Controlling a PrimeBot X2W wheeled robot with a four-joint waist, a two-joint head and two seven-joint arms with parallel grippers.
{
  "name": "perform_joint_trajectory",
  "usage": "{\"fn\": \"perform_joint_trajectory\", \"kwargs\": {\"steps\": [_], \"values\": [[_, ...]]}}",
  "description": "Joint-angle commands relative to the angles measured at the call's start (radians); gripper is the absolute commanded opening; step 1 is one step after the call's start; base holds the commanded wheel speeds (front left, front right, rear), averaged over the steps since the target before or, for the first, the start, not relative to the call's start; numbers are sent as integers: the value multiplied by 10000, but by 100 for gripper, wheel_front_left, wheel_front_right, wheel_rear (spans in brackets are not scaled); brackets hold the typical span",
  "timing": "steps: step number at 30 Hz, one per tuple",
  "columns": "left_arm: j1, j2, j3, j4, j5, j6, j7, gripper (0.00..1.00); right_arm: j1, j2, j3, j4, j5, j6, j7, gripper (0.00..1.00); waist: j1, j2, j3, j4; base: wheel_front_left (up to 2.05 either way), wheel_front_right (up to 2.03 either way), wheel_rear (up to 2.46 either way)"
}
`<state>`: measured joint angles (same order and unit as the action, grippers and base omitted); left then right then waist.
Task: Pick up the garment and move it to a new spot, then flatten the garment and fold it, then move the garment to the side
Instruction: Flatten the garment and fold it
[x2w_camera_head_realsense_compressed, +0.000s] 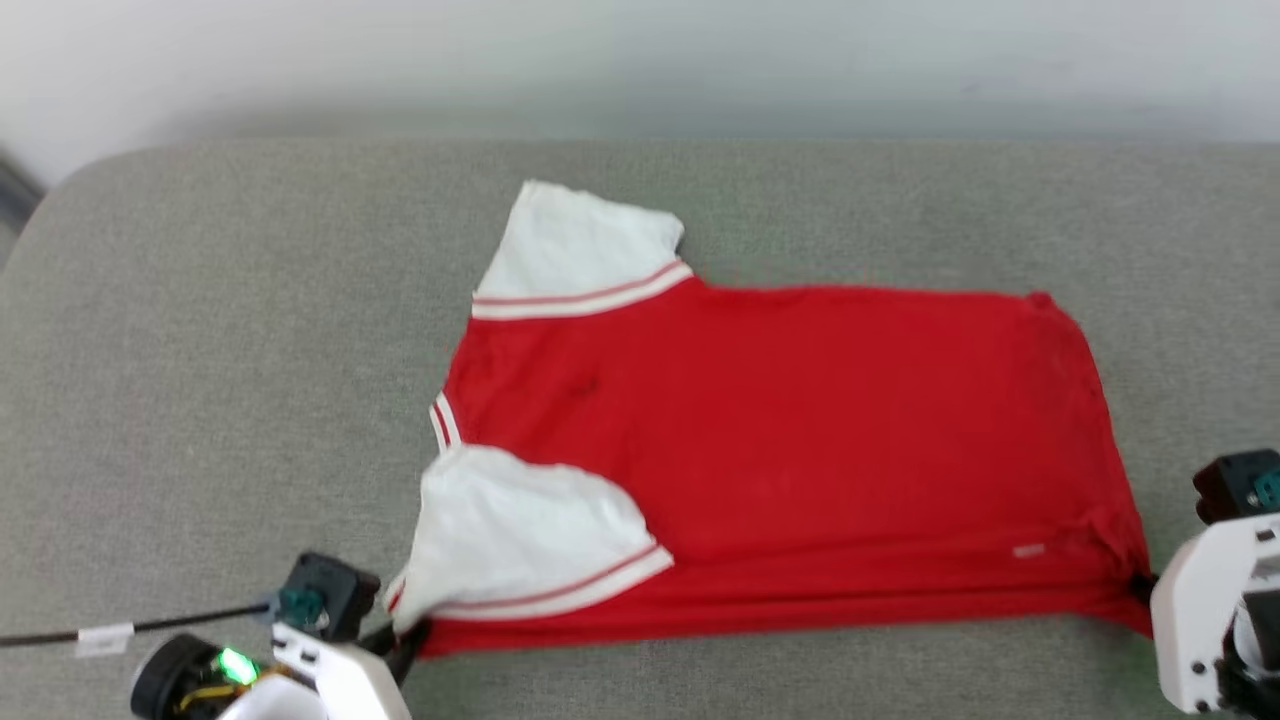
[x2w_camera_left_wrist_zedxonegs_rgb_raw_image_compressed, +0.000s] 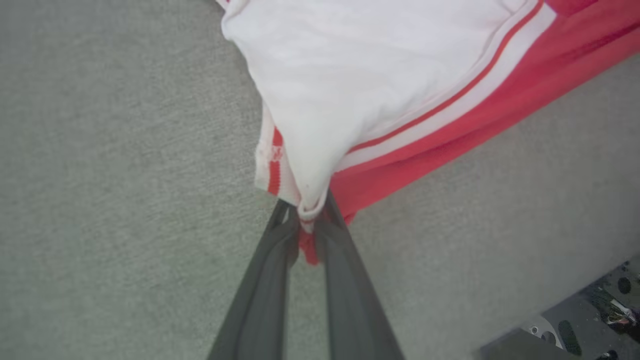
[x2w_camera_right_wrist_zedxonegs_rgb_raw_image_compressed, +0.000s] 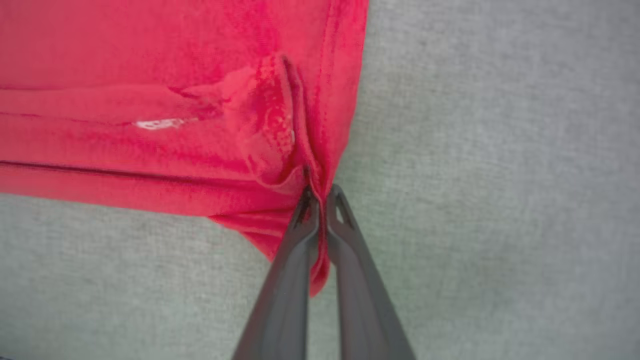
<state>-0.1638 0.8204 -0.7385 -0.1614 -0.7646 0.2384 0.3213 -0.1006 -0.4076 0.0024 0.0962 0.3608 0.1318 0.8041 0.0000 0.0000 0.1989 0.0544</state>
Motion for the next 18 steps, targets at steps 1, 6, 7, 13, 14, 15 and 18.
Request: {"fn": "perform_joint_trajectory", "kwargs": {"steps": [1,6,7,13,14,15,18], "values": [[202,131,-7,45,-75,71,-32,0,236,-225,-72,-93,71,-21,103,0,0,0,-315,-157,0,0,0],[1074,173,-314,-96,-362,120,-1,0,1124,-566,-324,-837,431,-21,669,0,0,0,-639,-328,0,0,0],[1201,151,-347,-112,-414,147,-39,0,1272,-551,-407,-935,473,-21,727,0,0,0,-676,-348,0,0,0],[1558,-89,-527,176,-567,9,-270,0,1986,-320,-699,-1006,233,-21,740,0,0,0,-709,-396,0,0,0],[1569,-169,-567,248,-604,-96,-312,0,2063,-263,-685,-944,169,-21,682,0,0,0,-707,-401,0,0,0],[1578,-234,-608,347,-650,-190,-333,0,2115,-154,-676,-843,171,-19,654,0,0,0,-708,-406,0,0,0],[1548,-370,-735,720,-696,-449,-412,0,2167,49,-634,-555,305,-19,484,0,0,0,-734,-413,0,0,0]]}}
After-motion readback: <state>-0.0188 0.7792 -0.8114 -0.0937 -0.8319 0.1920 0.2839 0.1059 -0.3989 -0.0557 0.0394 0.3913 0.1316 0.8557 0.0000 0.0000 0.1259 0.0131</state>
